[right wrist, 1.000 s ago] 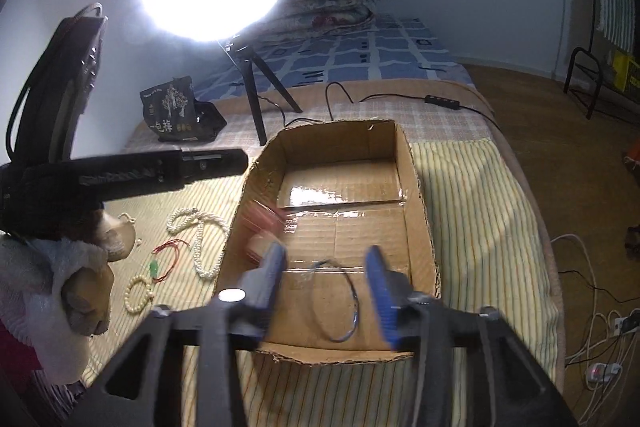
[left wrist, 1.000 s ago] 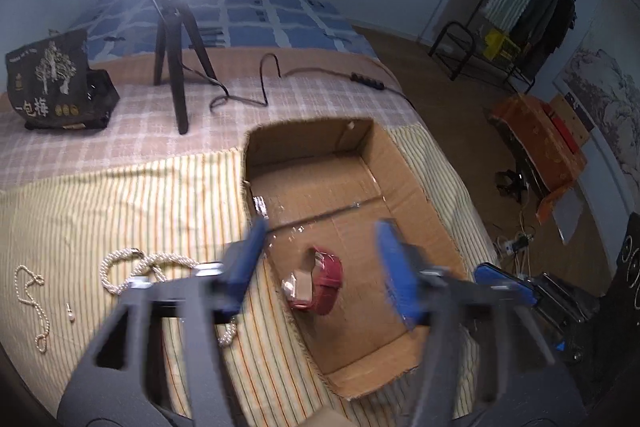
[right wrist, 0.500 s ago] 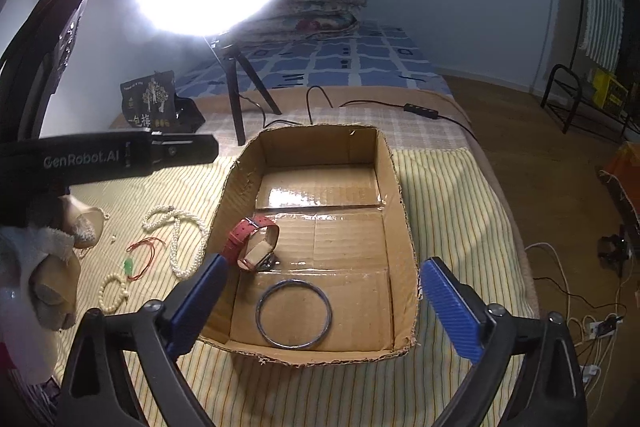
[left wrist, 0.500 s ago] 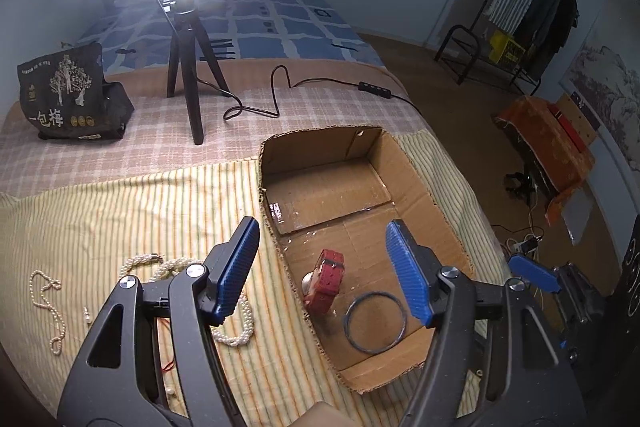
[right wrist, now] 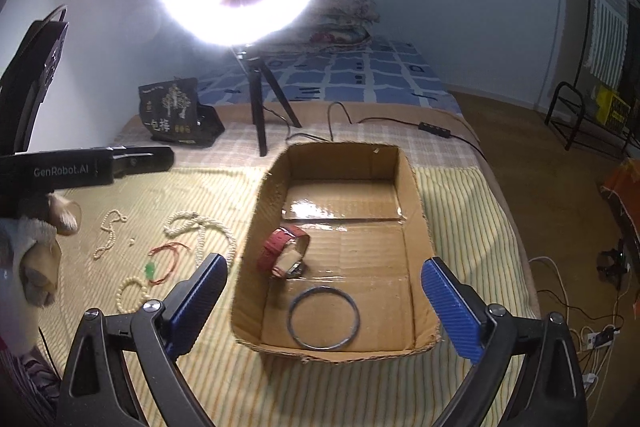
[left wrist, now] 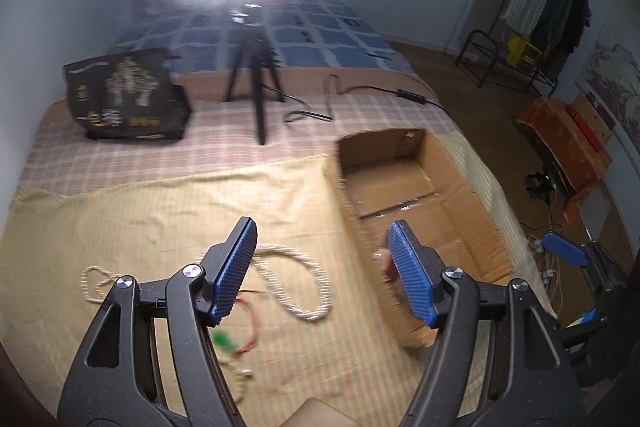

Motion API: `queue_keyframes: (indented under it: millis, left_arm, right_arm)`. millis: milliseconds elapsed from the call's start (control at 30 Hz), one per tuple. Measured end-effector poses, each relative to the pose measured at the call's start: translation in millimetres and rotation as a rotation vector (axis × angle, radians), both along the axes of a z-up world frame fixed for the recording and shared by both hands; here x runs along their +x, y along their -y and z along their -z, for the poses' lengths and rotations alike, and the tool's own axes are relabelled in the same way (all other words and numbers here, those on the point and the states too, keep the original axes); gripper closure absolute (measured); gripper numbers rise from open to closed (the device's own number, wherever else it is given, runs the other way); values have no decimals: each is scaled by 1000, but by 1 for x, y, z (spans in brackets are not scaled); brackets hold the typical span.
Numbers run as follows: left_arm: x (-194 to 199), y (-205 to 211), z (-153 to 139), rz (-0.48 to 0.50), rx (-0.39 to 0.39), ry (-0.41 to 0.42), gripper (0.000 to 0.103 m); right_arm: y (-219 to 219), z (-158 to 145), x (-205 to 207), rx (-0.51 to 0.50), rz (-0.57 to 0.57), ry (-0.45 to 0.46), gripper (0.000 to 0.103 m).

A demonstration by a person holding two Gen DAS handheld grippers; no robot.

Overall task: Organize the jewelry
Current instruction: 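Withdraw both open tools from box back toward remaining jewelry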

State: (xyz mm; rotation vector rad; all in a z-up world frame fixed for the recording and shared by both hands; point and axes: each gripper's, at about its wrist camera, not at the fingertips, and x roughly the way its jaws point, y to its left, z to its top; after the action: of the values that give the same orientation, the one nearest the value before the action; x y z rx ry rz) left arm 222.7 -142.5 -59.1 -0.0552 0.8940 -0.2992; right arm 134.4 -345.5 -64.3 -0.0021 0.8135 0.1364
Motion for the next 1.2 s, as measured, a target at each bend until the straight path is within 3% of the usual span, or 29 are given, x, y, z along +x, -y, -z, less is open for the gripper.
queue_keyframes:
  millis: [300,567,900,1200]
  left_arm:
    - [-9,-81,-15,-116,-3,20,33]
    - [-18,-130,-14,-184,28,17,33]
    - [-30,-186,2,-225,27,-31,33]
    - [-35,-248,28,-296,5,-98,33]
  right_arm:
    - [-35,-11,-6,-2,-49,18,4]
    - [-72,-11,-12,31,-101,7,9]
    - [-111,19,-9,172,-152,-102,23]
    - [-147,57,-7,125,-224,-204,32]
